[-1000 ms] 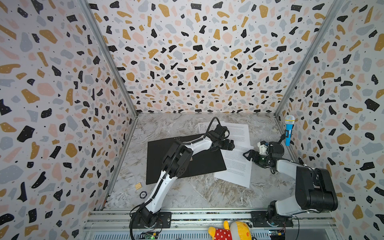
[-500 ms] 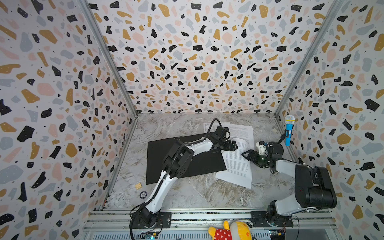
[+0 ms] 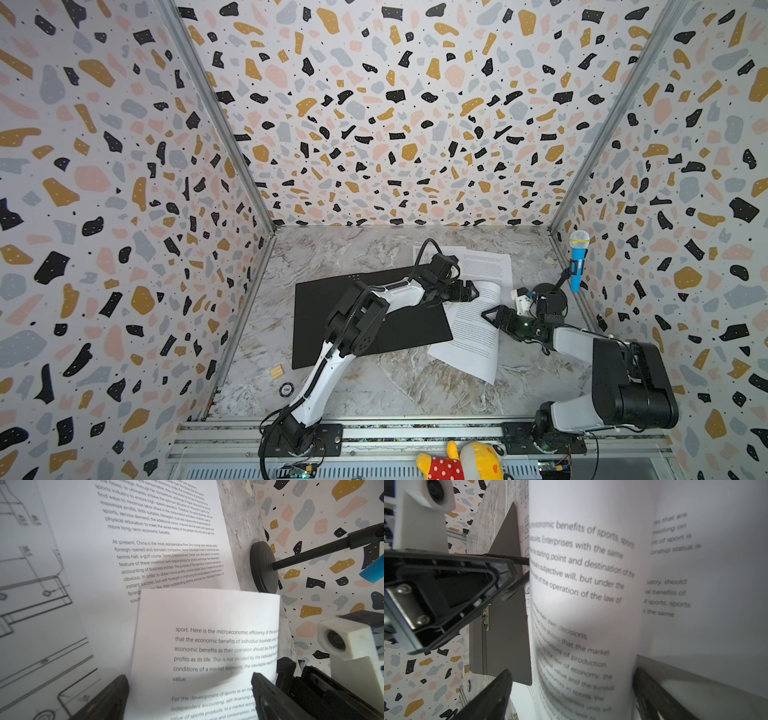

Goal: Put the files into the folder

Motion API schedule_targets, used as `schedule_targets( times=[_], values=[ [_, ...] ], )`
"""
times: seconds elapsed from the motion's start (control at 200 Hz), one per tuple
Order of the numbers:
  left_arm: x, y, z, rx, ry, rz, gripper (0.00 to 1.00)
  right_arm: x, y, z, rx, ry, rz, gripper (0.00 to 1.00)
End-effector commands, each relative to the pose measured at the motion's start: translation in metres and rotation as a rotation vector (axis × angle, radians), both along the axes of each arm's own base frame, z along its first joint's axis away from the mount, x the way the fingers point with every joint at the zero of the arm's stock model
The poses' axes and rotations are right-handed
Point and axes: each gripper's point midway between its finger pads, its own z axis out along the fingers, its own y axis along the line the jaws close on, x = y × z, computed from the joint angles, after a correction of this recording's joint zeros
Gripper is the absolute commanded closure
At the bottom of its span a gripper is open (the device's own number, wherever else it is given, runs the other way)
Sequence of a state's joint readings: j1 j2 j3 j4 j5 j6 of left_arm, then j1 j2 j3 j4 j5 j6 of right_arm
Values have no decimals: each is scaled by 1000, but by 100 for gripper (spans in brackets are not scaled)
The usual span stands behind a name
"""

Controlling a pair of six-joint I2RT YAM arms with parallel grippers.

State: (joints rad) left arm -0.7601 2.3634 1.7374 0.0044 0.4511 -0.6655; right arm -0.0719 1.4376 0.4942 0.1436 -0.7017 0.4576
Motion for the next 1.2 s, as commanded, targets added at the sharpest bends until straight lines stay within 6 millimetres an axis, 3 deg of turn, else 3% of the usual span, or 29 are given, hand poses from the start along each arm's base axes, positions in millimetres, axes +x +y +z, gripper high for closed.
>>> schedule_targets(
  times=[0.0, 0.516, 1.046, 1.196],
  values=[
    [-9, -5, 0, -24, 23, -13, 6, -23, 5, -13, 14, 101, 0, 8],
    [-19, -11, -4, -50, 36, -30, 6, -23, 20, -10, 24, 119, 12, 15],
    [-23, -10, 3, -68, 32, -31, 6, -35, 15, -24, 14, 161, -23, 44],
    [-23, -10, 8, -76, 30, -27, 6, -36, 13, -23, 22, 156, -32, 46]
  ],
)
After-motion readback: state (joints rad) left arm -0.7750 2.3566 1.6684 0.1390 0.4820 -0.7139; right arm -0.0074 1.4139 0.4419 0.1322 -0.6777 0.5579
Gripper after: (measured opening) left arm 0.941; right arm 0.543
